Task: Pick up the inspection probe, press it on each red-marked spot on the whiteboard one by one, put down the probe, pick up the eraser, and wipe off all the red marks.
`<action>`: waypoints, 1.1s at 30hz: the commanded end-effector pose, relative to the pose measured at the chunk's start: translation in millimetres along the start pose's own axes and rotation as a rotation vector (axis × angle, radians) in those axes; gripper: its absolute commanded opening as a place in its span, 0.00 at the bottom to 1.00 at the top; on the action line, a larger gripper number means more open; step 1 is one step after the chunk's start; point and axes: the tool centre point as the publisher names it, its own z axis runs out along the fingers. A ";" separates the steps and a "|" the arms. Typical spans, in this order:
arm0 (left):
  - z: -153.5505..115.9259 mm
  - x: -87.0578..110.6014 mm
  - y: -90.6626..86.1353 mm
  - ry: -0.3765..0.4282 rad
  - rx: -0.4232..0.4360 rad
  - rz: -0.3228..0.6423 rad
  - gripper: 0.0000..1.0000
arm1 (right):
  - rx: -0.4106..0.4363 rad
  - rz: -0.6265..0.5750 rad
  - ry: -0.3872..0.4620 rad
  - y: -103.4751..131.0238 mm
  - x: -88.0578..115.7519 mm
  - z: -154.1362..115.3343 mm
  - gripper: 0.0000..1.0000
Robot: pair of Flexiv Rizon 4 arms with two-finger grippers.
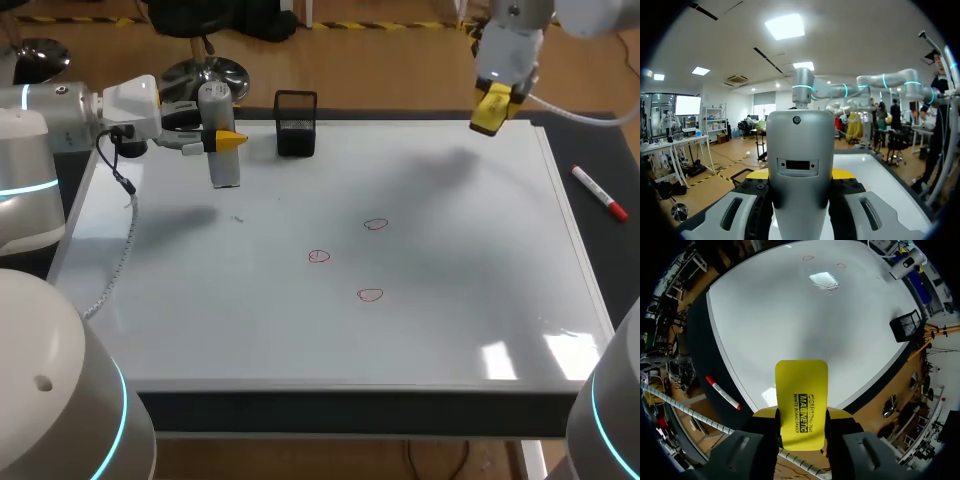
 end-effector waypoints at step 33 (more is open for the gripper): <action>5.7 4.7 -2.8 0.009 0.006 0.009 0.00 | -0.002 0.025 -0.014 0.4 2.2 -3.1 0.00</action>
